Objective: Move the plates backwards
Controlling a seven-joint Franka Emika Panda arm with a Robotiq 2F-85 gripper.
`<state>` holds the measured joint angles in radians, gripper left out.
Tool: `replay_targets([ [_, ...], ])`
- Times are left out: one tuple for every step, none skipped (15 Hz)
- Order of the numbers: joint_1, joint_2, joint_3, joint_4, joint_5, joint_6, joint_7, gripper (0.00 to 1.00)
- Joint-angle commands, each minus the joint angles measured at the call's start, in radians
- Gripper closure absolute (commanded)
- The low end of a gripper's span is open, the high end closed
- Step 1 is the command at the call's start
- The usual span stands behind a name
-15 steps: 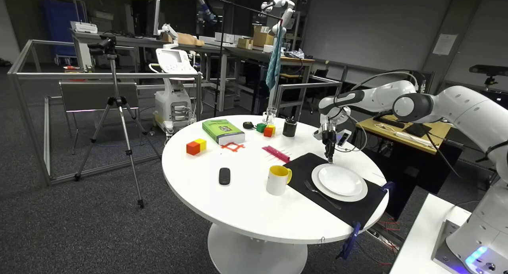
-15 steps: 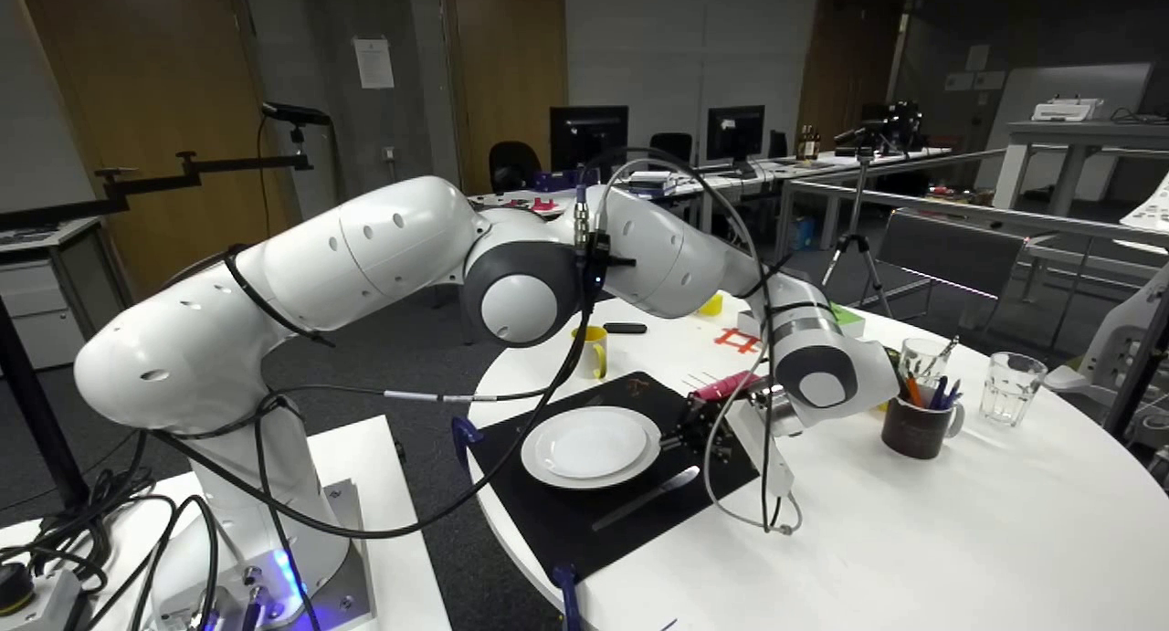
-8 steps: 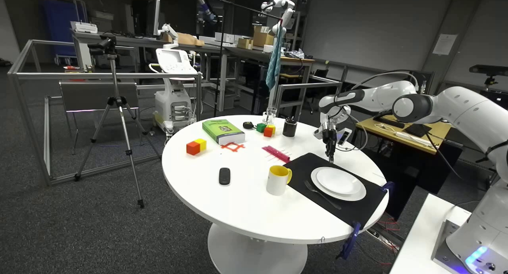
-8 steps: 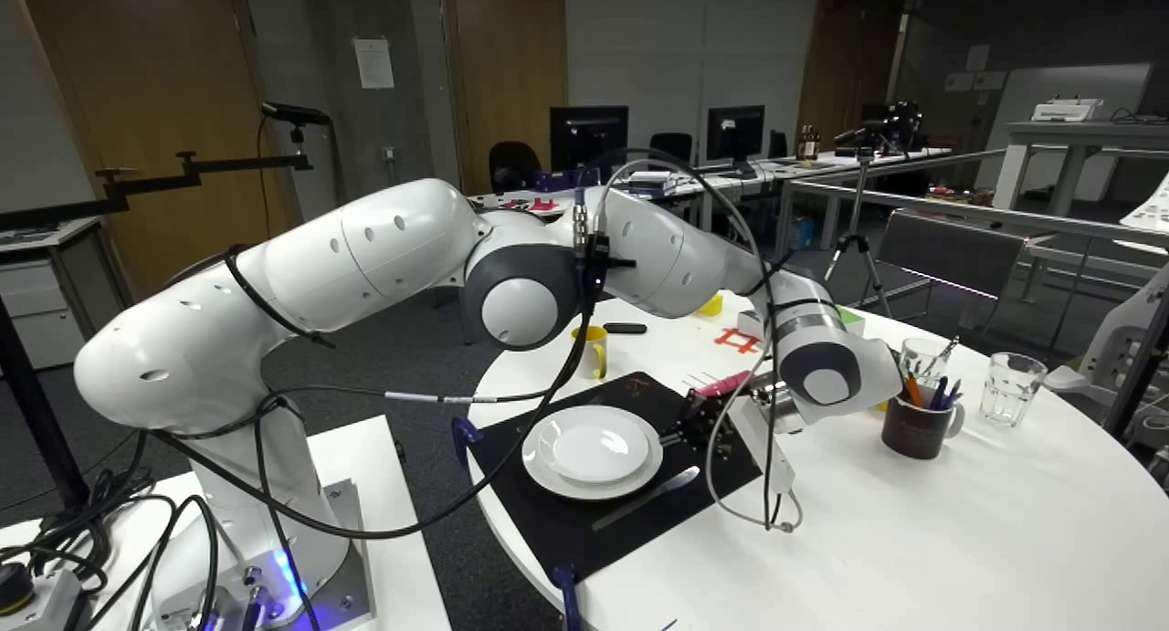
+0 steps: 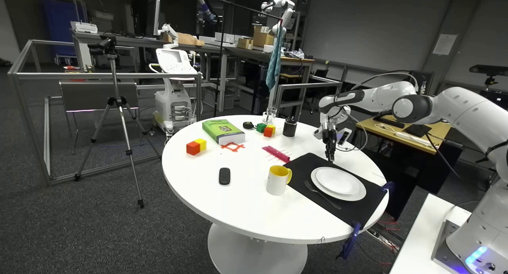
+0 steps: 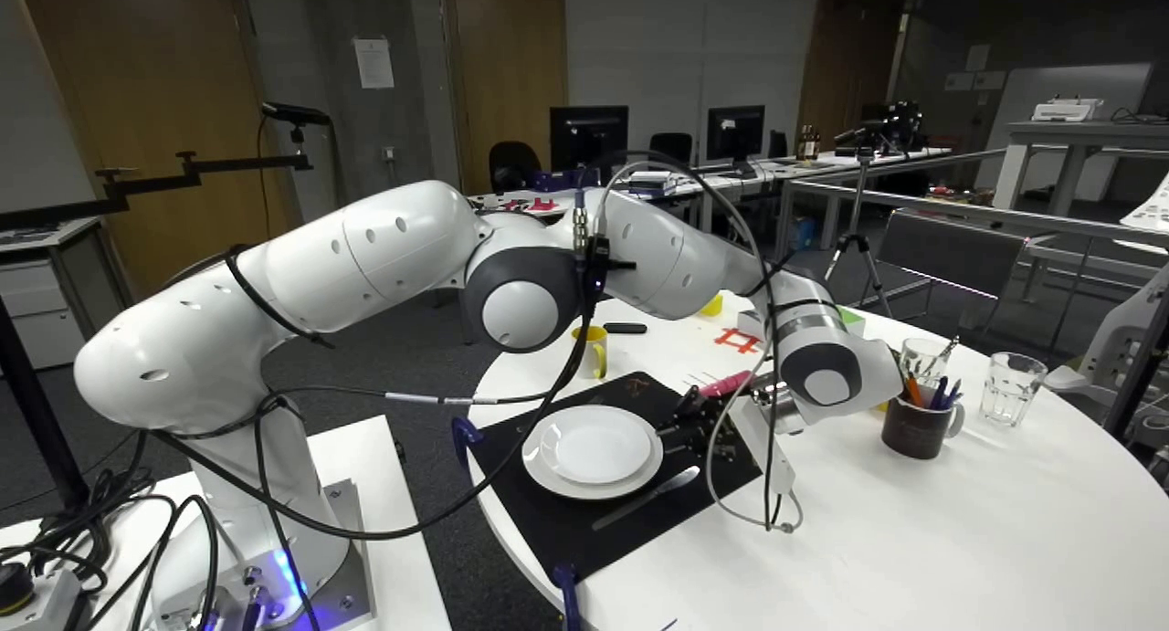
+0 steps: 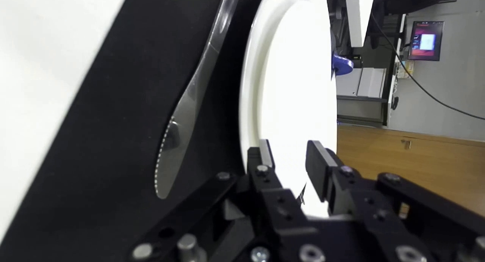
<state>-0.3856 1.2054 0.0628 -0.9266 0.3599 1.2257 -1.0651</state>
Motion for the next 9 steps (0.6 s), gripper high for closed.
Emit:
replay_targets([
  [-0.013, 0.041, 0.014, 0.078, -0.008, -0.058, 0.036, 0.35],
  [-0.006, 0.039, 0.001, 0.072, 0.003, -0.055, 0.032, 0.28],
  [-0.005, 0.042, 0.001, 0.075, 0.003, -0.054, 0.032, 0.19],
  [-0.006, 0.045, 0.001, 0.076, 0.003, -0.056, 0.033, 0.13],
  [-0.014, 0.055, 0.015, 0.09, -0.008, -0.061, 0.039, 0.05],
  [-0.015, 0.058, 0.015, 0.093, -0.008, -0.063, 0.041, 0.01],
  [-0.015, 0.06, 0.016, 0.096, -0.008, -0.065, 0.043, 0.0],
  [-0.015, 0.063, 0.016, 0.099, -0.008, -0.067, 0.045, 0.0],
  [-0.015, 0.067, 0.016, 0.105, -0.009, -0.069, 0.046, 0.0],
])
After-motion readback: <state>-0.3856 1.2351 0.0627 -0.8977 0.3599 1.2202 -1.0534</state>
